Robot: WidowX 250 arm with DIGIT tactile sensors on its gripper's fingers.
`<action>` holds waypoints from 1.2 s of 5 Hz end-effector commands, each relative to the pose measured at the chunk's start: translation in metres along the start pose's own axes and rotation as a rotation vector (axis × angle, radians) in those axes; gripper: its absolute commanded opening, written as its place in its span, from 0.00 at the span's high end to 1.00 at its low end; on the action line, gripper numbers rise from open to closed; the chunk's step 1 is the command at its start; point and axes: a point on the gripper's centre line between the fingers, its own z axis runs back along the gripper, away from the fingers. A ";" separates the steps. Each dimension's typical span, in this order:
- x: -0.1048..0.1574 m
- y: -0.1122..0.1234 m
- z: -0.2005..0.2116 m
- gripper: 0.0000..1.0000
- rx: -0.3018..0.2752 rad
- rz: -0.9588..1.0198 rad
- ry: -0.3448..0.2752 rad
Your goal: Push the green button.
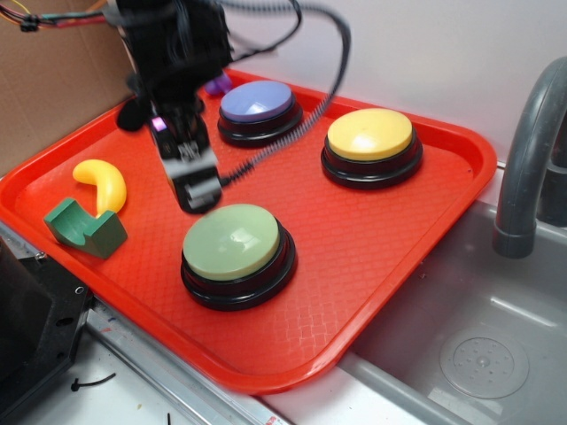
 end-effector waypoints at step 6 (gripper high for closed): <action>-0.008 0.010 0.058 0.00 -0.027 0.083 -0.103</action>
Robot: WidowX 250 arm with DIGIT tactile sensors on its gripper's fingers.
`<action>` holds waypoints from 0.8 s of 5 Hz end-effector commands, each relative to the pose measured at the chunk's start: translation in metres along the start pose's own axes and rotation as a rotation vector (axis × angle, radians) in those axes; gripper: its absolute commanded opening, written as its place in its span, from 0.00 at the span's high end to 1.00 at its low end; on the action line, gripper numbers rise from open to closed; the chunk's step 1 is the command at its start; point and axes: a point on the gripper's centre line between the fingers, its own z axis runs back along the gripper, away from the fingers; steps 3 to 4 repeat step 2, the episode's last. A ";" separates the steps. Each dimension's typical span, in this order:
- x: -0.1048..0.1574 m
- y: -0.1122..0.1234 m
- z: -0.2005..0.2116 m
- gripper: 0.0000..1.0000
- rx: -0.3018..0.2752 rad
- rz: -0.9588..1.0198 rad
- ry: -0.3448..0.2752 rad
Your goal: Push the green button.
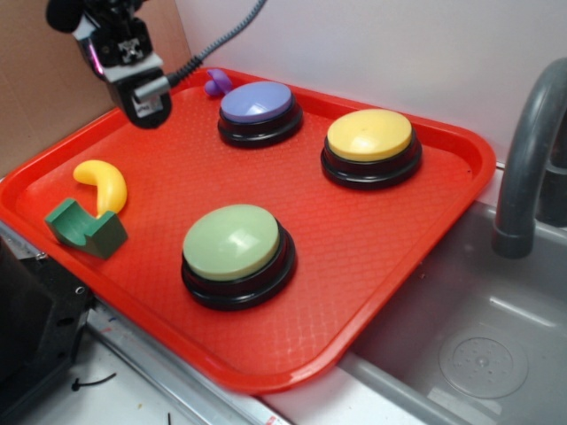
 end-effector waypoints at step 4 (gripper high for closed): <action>0.004 -0.009 0.025 0.00 0.001 0.006 -0.061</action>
